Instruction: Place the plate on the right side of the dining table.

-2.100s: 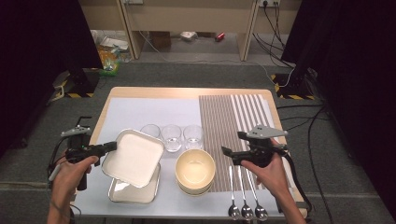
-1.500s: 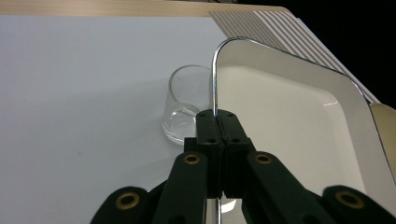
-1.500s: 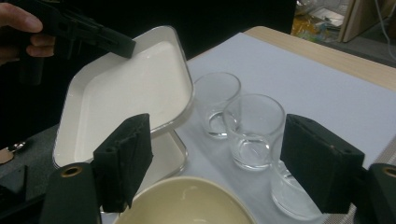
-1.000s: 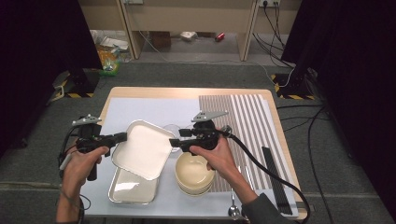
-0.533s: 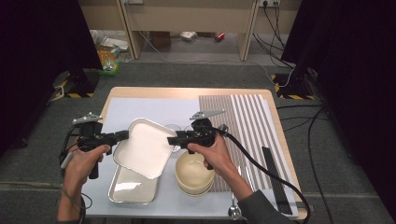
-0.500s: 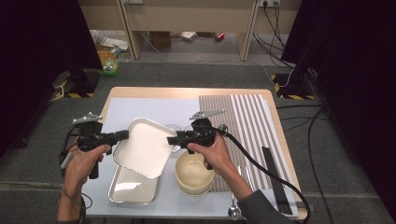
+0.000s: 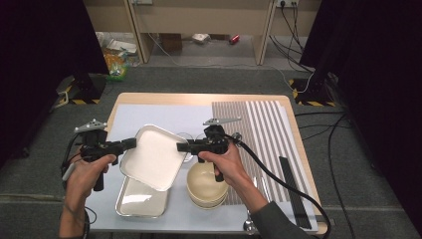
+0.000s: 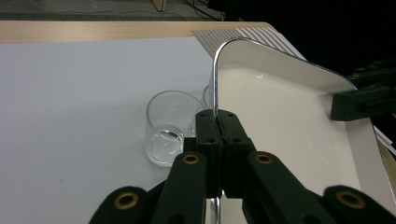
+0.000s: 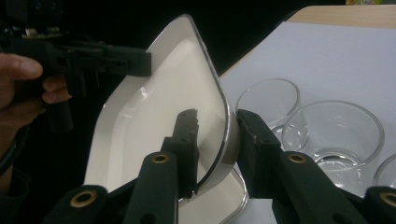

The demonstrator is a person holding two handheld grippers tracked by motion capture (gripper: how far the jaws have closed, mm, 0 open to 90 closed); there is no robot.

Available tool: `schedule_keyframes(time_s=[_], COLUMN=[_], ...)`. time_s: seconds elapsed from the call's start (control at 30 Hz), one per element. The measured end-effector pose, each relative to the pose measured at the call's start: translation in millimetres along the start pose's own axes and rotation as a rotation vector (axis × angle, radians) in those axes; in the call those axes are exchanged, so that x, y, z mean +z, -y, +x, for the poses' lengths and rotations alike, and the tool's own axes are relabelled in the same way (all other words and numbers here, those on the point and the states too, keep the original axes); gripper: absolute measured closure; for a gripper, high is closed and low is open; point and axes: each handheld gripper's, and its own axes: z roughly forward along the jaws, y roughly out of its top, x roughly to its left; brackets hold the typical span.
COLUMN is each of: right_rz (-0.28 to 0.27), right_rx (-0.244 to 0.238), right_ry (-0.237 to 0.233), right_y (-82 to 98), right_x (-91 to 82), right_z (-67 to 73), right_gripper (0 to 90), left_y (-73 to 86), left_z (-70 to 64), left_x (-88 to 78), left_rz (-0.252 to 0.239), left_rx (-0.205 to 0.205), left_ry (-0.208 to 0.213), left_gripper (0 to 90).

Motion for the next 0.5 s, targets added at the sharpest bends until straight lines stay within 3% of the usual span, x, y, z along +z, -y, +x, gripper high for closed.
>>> schedule_keyframes(time_s=[0.2,0.5], right_rz=[-0.077,-0.125], right_rx=[0.04,0.025], right_ry=[-0.015,0.008], right_y=[-3.8,-6.0], right_x=[-2.0,-2.0], right_z=[1.1,-0.5], right_gripper=[75.7,77.0], left_y=[1.7,5.2], left_z=[0.0,1.7], left_x=[-3.5,0.2], left_rz=[-0.003,-0.006], left_rx=[0.011,0.006], left_ry=[-0.002,0.006], left_gripper=[87.5,87.4])
